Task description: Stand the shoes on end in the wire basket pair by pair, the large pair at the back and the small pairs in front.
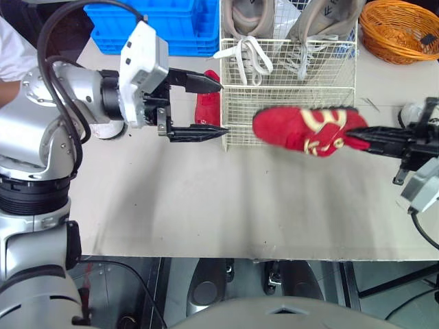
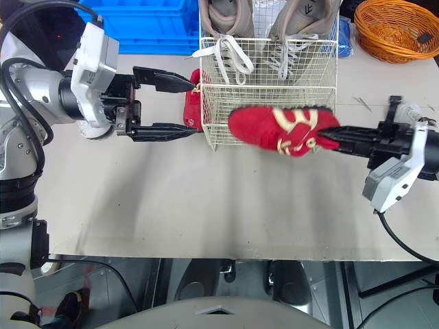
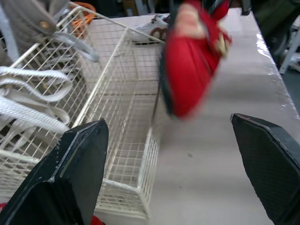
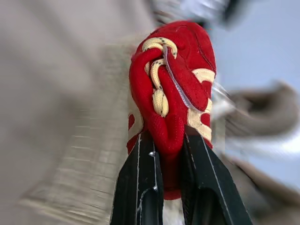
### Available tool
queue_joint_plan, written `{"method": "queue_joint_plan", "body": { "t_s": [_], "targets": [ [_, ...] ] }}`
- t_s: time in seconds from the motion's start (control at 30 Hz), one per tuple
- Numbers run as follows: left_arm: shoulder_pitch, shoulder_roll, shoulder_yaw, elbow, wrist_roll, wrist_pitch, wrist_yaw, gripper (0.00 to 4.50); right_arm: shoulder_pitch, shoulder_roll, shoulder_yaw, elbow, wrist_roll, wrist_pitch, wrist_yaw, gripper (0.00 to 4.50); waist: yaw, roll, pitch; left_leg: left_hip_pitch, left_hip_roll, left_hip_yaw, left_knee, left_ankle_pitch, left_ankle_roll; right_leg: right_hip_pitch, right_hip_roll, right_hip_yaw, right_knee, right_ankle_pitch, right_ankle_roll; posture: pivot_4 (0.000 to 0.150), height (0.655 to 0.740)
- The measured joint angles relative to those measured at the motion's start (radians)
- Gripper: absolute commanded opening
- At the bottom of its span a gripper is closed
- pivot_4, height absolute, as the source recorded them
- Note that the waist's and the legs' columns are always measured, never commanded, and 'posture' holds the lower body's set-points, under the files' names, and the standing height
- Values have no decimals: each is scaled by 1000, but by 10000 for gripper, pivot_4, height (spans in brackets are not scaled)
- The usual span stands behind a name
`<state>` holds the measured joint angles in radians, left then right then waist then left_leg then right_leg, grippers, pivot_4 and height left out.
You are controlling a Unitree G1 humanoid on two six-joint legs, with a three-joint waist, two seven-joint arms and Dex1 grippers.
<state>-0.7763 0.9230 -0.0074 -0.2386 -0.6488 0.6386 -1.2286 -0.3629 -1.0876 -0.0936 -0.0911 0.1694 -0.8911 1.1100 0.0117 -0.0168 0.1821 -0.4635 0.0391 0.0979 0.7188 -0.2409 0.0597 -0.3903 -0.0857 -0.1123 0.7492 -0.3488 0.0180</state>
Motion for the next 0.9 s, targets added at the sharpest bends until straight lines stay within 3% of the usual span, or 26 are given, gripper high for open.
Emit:
{"method": "queue_joint_plan", "body": {
  "t_s": [0.2, 0.33, 0.73, 0.9],
  "targets": [
    [-57, -16, -92, -17, 32, 10, -45, 45000, -210, -25, 196, 28, 33, -29, 127, 421, 2, 0, 0, 0, 0, -1, 1, 0, 0, 1, 0, -1, 0, 0, 0, 1500, 6860],
    [-109, -65, -213, -1, 79, 33, -88, 45000, -356, 25, 321, 26, 60, -30, 211, 421, 2, 0, 0, 0, 0, -2, 1, 0, 0, 1, 0, -2, 0, 0, 0, 1500, 6860],
    [-205, -189, -365, 110, 167, 118, -118, 45000, -522, 133, 429, 115, 40, -71, 293, 421, 0, 0, 1, -1, 0, -5, 2, 0, 0, 3, 0, -6, 0, 0, 0, 1500, 6860],
    [-201, -197, -382, 109, 179, 128, -141, 22665, -529, 143, 430, 139, 22, -76, 292, 0, 1, 0, 1, 0, 0, -6, 2, 0, 0, 4, 0, -7, 0, 0, 0, 1500, 6860]
  ]
}}
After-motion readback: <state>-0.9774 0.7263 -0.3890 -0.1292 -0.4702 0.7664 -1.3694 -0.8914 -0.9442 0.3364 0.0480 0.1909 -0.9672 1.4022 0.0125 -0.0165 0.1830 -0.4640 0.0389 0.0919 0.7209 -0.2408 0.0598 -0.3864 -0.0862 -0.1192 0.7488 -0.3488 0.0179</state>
